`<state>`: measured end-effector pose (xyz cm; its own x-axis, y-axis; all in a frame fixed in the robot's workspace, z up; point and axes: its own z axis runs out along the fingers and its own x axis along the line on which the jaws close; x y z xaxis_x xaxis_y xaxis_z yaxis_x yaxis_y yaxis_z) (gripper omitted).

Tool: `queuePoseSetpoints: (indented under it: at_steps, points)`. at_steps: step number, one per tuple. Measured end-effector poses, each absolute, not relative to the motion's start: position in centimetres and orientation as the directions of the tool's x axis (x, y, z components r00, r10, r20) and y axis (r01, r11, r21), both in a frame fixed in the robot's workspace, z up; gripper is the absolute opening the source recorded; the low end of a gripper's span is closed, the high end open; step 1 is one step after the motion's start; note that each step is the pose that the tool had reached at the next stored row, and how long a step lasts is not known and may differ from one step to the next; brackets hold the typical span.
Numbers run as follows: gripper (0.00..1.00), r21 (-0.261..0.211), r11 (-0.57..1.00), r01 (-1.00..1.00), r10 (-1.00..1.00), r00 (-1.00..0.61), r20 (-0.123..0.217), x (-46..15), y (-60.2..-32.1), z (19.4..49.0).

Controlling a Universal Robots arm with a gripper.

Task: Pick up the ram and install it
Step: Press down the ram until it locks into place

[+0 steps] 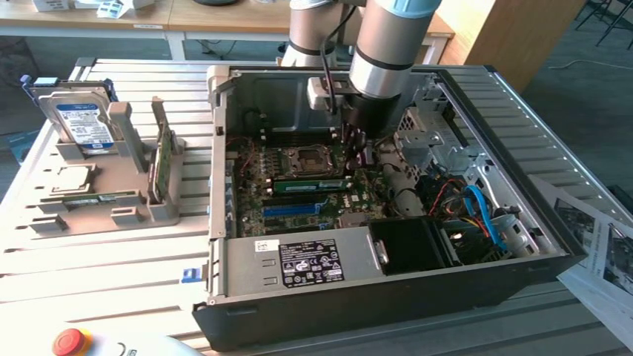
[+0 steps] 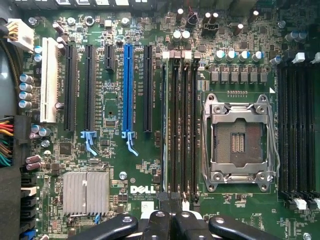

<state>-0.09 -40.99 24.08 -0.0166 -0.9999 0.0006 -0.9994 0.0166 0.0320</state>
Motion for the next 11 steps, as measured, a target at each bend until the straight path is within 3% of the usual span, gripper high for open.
queuePoseSetpoints:
  at_steps: [11]
  points:
    - [0.11,0.032,0.016,-0.999,-1.0,-0.016,0.001,-2.1,-40.5,24.0]
